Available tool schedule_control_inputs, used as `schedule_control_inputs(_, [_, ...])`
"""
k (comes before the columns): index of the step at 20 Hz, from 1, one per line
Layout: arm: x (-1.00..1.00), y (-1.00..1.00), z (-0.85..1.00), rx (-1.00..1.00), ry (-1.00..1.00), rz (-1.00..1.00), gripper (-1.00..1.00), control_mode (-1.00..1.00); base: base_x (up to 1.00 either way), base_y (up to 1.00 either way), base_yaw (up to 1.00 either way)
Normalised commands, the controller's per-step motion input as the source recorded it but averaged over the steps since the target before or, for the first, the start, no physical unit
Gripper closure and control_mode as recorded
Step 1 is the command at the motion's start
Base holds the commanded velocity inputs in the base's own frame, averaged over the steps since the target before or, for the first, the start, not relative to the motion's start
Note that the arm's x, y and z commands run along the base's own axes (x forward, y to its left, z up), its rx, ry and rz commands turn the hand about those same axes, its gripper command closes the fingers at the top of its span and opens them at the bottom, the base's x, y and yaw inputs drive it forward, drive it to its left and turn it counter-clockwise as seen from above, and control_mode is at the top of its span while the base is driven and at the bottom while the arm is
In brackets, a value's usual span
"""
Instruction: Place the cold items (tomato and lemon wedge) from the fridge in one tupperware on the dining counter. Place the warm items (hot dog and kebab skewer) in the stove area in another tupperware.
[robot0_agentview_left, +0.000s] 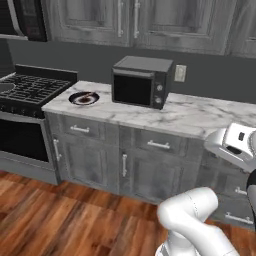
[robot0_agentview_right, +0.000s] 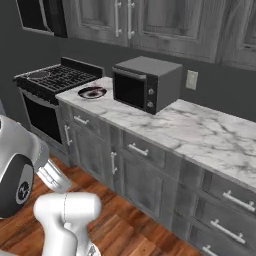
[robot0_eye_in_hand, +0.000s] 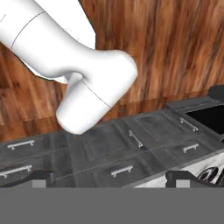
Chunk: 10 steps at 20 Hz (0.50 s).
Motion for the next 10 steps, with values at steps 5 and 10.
schedule_control_inputs(5, [0.0,0.0,0.0,0.0,0.0,0.0,-1.0,1.0,0.77,0.75,-0.04])
schedule_control_inputs(10, [0.0,0.0,0.0,0.0,0.0,0.0,-1.0,1.0,0.77,0.7,-0.1])
